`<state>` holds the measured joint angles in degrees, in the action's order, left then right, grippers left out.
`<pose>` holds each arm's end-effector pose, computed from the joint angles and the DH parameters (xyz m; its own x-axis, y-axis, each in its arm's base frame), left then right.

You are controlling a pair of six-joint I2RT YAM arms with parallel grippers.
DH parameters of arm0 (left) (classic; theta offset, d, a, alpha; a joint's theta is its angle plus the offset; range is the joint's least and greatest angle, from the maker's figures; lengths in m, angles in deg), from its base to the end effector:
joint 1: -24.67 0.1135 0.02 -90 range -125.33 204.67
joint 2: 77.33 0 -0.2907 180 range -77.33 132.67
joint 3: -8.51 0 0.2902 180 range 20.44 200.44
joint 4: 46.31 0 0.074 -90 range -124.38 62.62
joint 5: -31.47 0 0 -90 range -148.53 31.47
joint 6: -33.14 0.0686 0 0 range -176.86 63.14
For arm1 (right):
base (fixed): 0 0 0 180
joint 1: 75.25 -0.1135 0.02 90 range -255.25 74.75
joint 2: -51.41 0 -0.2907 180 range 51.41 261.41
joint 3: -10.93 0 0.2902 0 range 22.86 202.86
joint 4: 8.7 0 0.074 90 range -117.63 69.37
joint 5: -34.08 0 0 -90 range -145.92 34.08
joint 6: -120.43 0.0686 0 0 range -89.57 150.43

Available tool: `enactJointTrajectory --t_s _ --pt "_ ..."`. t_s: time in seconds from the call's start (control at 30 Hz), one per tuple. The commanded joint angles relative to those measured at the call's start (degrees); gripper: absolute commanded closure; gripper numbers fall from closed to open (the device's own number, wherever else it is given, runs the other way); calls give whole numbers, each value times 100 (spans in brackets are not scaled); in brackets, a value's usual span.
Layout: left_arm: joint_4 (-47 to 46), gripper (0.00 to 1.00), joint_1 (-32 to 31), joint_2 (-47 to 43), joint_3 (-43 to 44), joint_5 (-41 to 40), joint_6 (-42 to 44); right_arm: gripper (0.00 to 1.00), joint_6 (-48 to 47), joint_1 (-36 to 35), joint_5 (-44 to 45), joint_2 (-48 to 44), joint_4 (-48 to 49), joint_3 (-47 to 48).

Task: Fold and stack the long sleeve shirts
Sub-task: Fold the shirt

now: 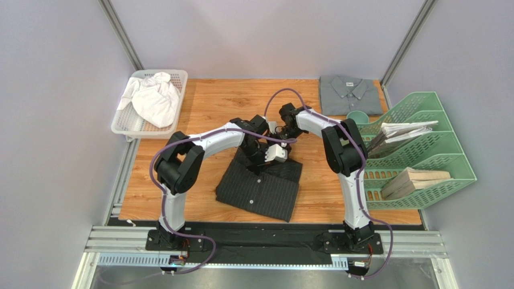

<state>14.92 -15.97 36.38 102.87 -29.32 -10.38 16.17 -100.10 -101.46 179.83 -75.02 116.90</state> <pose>0.3065 -0.3072 0.1514 -0.0593 0.8850 -0.4618 0.9760 -0.0457 -0.2128 0.4072 0.2426 0.1084 -0.8033 -0.5622 -0.1966 -0.5222 0.5062 0.6863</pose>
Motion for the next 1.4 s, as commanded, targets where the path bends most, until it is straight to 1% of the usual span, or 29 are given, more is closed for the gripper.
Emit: enactJointTrajectory --t_s 0.0,0.03,0.07,0.13,0.17,0.27,0.3,0.33,0.37,0.43,0.47,0.7,0.8,0.9,1.0,1.03,1.1,1.13,1.17,1.27,1.37 --pt "247 90 -75 -604 -175 550 -359 71 29 -12 -78 -528 26 -88" --pt "282 87 -84 -744 -166 585 -359 71 29 23 -104 -555 -53 130" --pt "291 80 -84 -806 -157 647 -350 69 37 41 -139 -564 -158 271" --pt "326 73 -67 -955 -87 691 -359 68 55 119 -236 -573 -457 553" --pt "387 67 -49 -965 -44 787 -307 67 81 146 -227 -573 -519 763" --pt "563 60 -23 -921 71 840 -43 66 73 216 -149 -564 -713 1054" --pt "563 59 -31 -877 106 832 -8 66 3 216 -113 -503 -826 1116" --pt "598 54 -31 -790 132 823 80 66 -32 225 -52 -459 -871 1169" --pt "616 50 -31 -728 176 823 107 67 -68 217 -34 -415 -915 1239" --pt "660 49 -31 -535 299 814 177 67 -59 225 27 -257 -924 1301" --pt "660 34 -31 -473 343 805 212 67 -59 217 54 -169 -915 1336" --pt "756 33 -31 54 607 691 353 68 29 208 98 315 -722 1591" --pt "879 37 -31 169 625 744 441 69 -41 199 168 403 -669 1521" --pt "932 44 -40 143 537 858 529 70 -156 164 317 491 -617 1416" --pt "1107 61 -40 143 572 911 608 72 -226 146 458 622 -590 1380" --pt "1187 75 -31 125 598 954 625 73 -244 146 484 631 -590 1380" --pt "1467 85 -40 38 712 1051 713 73 -287 146 528 658 -581 1363" --pt "1547 96 -40 -15 748 1130 740 73 -296 146 529 658 -581 1345" --pt "1583 100 -40 -68 783 1148 722 73 -305 146 529 649 -590 1328" --pt "1854 100 -5 -156 958 1210 740 74 -340 155 511 632 -590 1284" --pt "1978 100 135 -25 1265 1289 670 74 -375 155 450 588 -599 1231"
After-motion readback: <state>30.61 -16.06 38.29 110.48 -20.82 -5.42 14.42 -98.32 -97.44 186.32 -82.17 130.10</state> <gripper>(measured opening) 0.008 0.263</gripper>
